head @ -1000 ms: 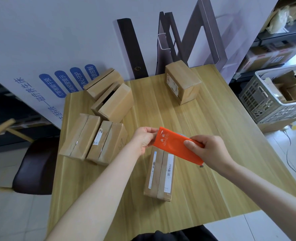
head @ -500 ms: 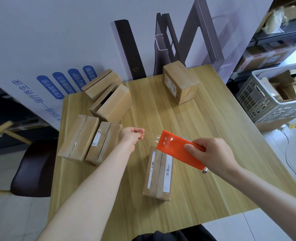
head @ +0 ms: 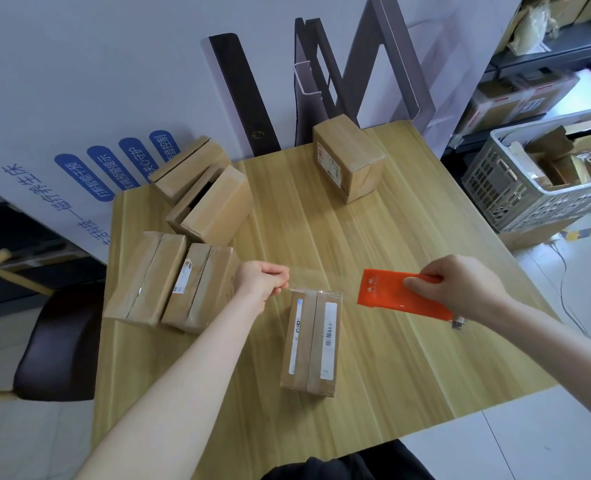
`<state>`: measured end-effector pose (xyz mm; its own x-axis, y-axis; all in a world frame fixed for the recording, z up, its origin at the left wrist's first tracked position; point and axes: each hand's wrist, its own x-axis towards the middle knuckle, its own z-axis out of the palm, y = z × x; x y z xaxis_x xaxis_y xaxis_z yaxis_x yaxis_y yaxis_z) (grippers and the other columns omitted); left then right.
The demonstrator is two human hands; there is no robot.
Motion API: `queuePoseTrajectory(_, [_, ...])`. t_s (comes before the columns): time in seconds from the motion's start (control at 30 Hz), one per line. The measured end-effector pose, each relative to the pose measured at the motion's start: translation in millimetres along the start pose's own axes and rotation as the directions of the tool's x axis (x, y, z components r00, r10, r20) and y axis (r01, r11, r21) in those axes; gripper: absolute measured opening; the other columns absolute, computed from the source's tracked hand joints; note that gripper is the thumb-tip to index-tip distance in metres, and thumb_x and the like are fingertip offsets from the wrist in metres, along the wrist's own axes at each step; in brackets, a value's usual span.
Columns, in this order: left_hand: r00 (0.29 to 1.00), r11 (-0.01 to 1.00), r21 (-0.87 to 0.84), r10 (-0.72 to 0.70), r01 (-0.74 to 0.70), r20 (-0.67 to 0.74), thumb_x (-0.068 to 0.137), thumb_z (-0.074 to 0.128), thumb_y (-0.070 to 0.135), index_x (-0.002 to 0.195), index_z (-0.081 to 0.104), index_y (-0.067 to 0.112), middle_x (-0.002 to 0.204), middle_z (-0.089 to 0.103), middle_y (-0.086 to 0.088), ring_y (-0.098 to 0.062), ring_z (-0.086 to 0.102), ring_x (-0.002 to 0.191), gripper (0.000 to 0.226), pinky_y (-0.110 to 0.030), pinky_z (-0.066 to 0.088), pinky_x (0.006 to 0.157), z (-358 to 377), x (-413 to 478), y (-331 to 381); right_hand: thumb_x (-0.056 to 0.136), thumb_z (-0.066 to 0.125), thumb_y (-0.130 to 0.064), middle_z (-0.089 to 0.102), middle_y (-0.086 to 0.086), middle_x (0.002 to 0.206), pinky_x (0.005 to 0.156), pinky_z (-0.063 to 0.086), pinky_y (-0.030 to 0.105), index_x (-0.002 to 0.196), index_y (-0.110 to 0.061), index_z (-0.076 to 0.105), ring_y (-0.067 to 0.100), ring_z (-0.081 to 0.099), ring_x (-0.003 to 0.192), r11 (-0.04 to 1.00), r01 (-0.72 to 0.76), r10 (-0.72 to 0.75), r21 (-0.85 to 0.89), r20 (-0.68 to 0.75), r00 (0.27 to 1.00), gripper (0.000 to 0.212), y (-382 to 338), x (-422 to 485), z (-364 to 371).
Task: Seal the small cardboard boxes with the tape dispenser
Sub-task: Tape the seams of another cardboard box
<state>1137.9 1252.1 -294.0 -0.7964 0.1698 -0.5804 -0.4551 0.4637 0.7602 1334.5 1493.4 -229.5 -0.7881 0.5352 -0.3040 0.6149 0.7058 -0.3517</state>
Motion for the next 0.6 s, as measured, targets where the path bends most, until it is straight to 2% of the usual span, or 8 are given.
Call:
queuePoseTrajectory(0.1, [1.0,0.999,0.039,0.022,-0.021,-0.019,0.076,0.075,-0.006,0.075,0.07,0.009,0.079,0.072,-0.011,-0.022,0.067,0.071,0.015,-0.027,0.056,0.066,1.6,2.7,-4.4,0.086,0.06,-0.055,0.059,-0.004,0.043,0.038,0.034,0.017,0.061,-0.021,0.061,0.005,0.054,0.03,0.998,-0.004,0.007,-0.057,0.052,0.999,0.042,-7.6,11.6,4.7])
queuePoseTrajectory(0.23, [0.999,0.997,0.077,0.018,-0.014,-0.051,0.075,0.075,-0.004,0.069,0.069,0.012,0.069,0.071,-0.007,-0.021,0.066,0.067,0.018,-0.033,0.058,0.072,6.8,8.5,-12.3,0.085,0.06,-0.056,0.06,-0.006,0.056,0.041,0.032,0.019,0.064,-0.022,0.063,0.01,0.058,0.049,0.983,-0.005,0.008,-0.185,0.016,1.0,0.04,-17.5,24.1,10.0])
queuePoseTrajectory(0.4, [0.997,0.996,0.091,-0.01,0.016,-0.073,0.075,0.075,-0.001,0.07,0.068,0.013,0.069,0.071,-0.005,-0.019,0.066,0.064,0.016,-0.033,0.058,0.074,9.5,17.1,-18.9,0.085,0.058,-0.056,0.059,-0.006,0.054,0.041,0.031,0.018,0.061,-0.021,0.059,0.011,0.057,0.047,0.974,-0.005,0.014,-0.224,0.04,0.999,0.043,-22.0,30.8,16.5])
queuePoseTrajectory(0.6, [0.996,0.994,0.106,-0.026,0.035,-0.081,0.074,0.074,-0.002,0.069,0.068,0.015,0.067,0.07,-0.002,-0.016,0.066,0.06,0.018,-0.03,0.059,0.071,14.4,25.1,-27.0,0.087,0.057,-0.052,0.061,-0.004,0.057,0.041,0.034,0.019,0.072,-0.018,0.065,0.012,0.058,0.047,0.968,-0.013,0.033,-0.252,0.073,0.997,0.038,-27.8,36.4,24.7])
